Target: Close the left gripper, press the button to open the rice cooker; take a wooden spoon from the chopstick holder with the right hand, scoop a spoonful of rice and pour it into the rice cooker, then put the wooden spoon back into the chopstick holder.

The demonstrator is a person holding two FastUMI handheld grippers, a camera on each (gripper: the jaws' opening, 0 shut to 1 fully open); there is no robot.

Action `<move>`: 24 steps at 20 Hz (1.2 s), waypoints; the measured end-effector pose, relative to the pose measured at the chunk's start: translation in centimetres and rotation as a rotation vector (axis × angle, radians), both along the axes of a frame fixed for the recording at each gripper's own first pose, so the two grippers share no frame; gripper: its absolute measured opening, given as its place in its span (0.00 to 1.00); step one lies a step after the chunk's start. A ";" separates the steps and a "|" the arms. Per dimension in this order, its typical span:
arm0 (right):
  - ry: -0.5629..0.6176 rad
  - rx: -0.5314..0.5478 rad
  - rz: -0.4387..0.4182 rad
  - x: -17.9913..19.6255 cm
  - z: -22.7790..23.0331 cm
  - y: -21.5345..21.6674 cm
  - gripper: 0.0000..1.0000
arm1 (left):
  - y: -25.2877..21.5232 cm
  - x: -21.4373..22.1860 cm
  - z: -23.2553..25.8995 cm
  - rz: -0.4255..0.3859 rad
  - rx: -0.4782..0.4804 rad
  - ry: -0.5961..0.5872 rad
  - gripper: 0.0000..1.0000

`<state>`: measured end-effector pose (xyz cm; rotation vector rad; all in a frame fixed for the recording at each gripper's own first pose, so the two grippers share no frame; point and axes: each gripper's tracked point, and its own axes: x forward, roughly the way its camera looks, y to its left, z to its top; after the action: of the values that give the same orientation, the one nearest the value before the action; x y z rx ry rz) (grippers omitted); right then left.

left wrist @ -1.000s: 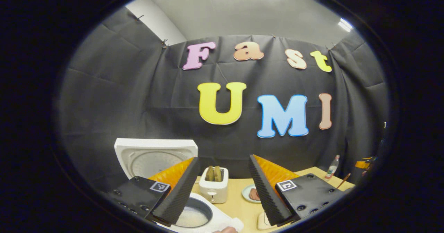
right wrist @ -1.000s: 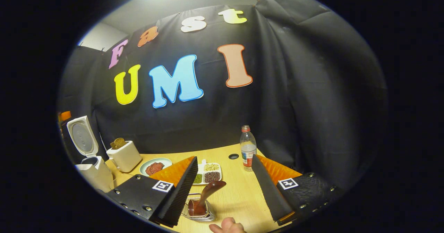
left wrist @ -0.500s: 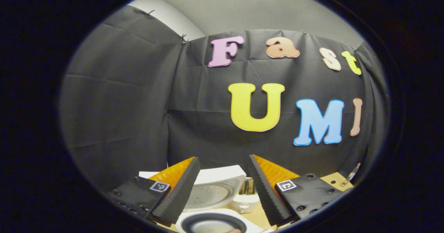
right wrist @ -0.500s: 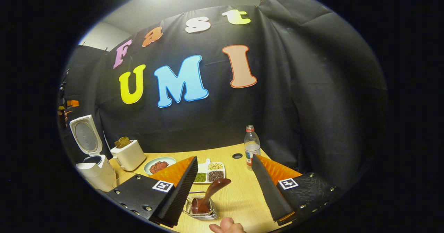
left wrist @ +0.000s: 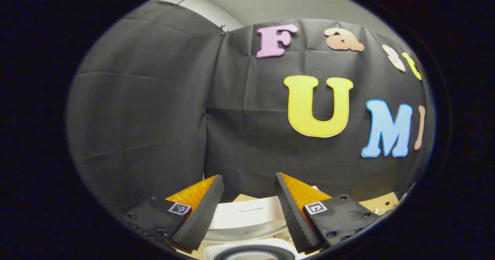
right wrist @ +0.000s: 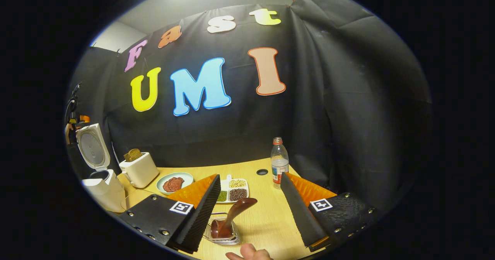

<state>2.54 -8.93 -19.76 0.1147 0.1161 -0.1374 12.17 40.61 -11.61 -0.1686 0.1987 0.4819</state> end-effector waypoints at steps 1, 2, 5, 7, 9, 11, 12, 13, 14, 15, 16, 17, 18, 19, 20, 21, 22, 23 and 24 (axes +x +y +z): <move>0.005 0.002 0.004 0.2 -0.2 0.0 0.94 | 0.6 -0.4 -0.4 0.012 -0.001 0.011 0.87; 0.012 0.010 0.007 0.3 -0.5 0.1 0.94 | 1.0 -0.6 -0.5 0.025 0.022 0.015 0.84; 0.025 0.032 0.017 0.5 -1.2 0.2 0.94 | 1.3 -1.0 -0.9 0.042 0.070 0.044 0.42; 0.026 0.036 0.020 0.6 -1.3 0.2 0.94 | 1.4 -1.6 -0.8 0.054 0.060 0.047 0.36; 0.024 0.048 0.029 0.6 -1.3 0.5 0.94 | 0.9 -2.4 -0.7 0.060 0.026 0.051 0.25; 0.019 0.053 0.040 0.2 -1.2 0.7 0.94 | -0.4 -3.4 -1.1 0.040 0.036 0.072 0.24; 0.014 0.052 0.039 0.1 -1.2 0.5 0.94 | -1.2 -4.0 -1.1 0.030 0.043 0.080 0.21; 0.008 0.054 0.036 0.0 -1.2 0.3 0.94 | -2.0 -4.7 -1.0 0.019 0.059 0.077 0.21; 0.004 0.061 0.032 -0.2 -1.2 0.1 0.94 | -2.8 -5.3 -1.0 0.012 0.079 0.066 0.21; 0.004 0.074 0.029 -0.3 -1.3 -0.1 0.94 | -3.6 -6.2 -1.0 0.008 0.094 0.047 0.21; 0.006 0.087 0.026 -0.4 -1.5 -0.3 0.94 | -4.5 -7.2 -1.2 0.007 0.095 0.029 0.21; 0.009 0.096 0.024 -0.4 -1.6 -0.5 0.94 | -5.8 -8.3 -1.6 0.004 0.092 0.015 0.24; 0.010 0.103 0.025 -0.5 -1.7 -0.6 0.94 | -6.9 -9.2 -2.0 -0.003 0.100 0.003 0.21; 0.006 0.112 0.028 -0.7 -1.6 -0.6 0.94 | -7.9 -10.1 -2.6 -0.006 0.117 -0.010 0.21; 0.000 0.120 0.030 -0.9 -1.4 -0.5 0.94 | -8.7 -11.0 -3.1 -0.010 0.132 -0.020 0.23; -0.006 0.124 0.036 -1.1 -1.1 -0.3 0.94 | -9.8 -11.9 -3.8 -0.017 0.139 -0.020 0.24; -0.012 0.120 0.042 -1.3 -0.9 0.0 0.94 | -10.9 -12.8 -4.7 -0.028 0.135 -0.015 0.21; -0.021 0.112 0.047 -1.6 -0.6 0.2 0.94 | -12.0 -13.6 -5.7 -0.043 0.123 -0.011 0.23; -0.030 0.099 0.048 -1.7 -0.2 0.3 0.94 | -12.8 -14.4 -6.7 -0.057 0.105 -0.008 0.21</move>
<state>0.80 -8.60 -20.00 0.2121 0.0956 -0.0823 -2.20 27.76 -18.32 -0.0625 0.1691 0.4335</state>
